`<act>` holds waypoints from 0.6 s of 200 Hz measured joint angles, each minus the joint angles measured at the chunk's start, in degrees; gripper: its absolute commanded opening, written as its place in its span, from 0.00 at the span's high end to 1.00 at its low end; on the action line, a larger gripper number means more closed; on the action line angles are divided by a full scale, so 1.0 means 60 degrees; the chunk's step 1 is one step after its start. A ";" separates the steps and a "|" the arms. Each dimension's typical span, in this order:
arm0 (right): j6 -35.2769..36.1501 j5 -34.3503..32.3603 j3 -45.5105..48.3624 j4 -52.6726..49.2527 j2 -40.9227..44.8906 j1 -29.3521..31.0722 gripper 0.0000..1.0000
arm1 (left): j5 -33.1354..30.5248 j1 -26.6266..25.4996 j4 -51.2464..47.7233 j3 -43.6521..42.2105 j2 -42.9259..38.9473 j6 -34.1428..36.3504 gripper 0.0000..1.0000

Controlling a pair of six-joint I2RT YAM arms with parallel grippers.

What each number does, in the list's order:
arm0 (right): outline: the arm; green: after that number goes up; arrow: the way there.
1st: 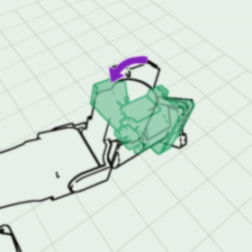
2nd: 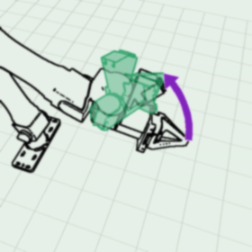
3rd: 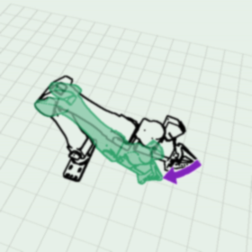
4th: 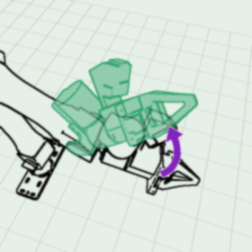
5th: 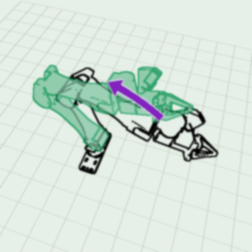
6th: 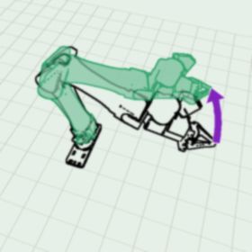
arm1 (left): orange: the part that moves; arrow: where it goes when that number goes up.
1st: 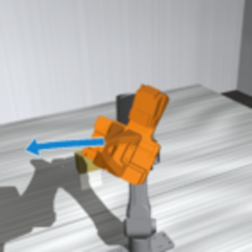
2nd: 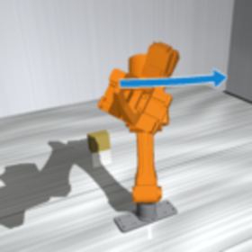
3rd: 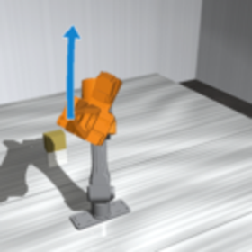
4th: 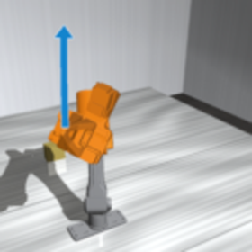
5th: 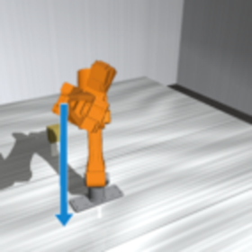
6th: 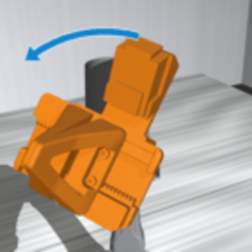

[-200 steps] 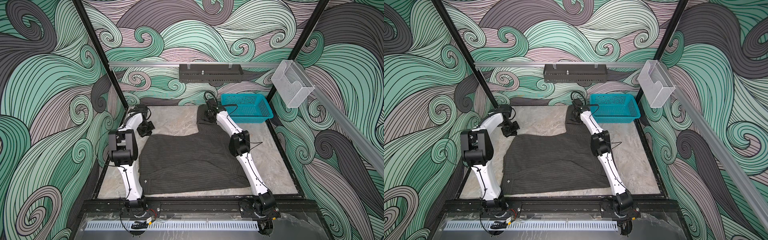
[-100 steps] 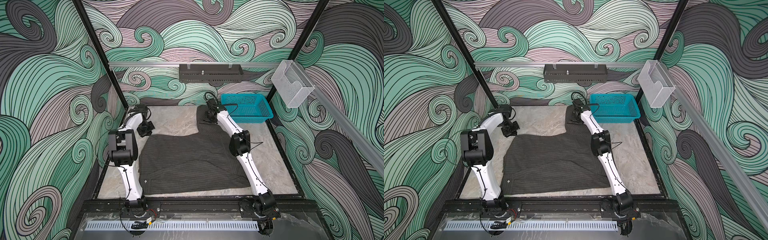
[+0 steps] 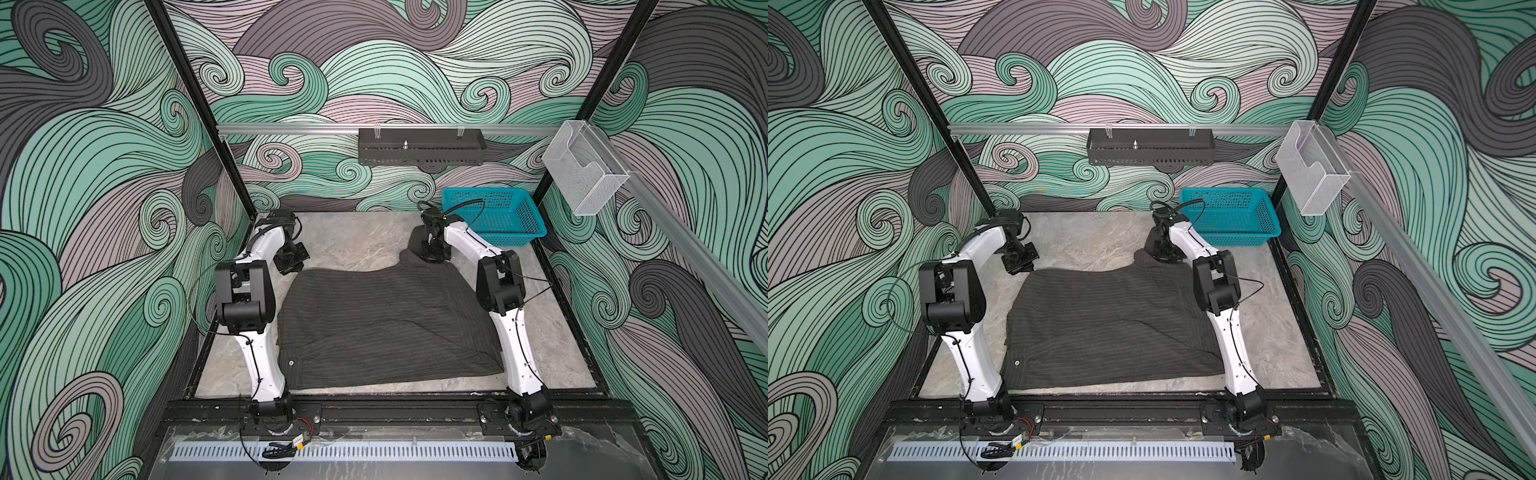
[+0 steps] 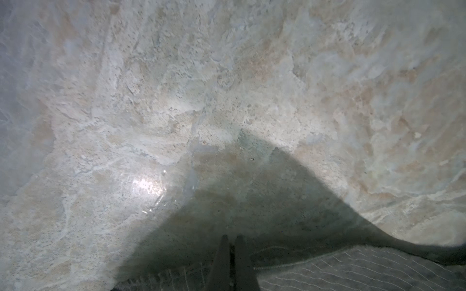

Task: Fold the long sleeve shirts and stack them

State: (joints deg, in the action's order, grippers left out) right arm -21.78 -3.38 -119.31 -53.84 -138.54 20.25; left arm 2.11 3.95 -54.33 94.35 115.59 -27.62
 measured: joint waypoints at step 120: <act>-0.0091 -0.1013 -0.4685 -0.0430 -0.2557 -0.0109 0.00 | 0.0007 0.0000 0.0062 -0.0142 0.0000 0.0000 1.00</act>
State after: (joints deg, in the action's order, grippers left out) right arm -22.33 -9.45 -147.41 -56.42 -153.88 19.59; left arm 2.15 3.95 -53.95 93.49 115.59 -27.62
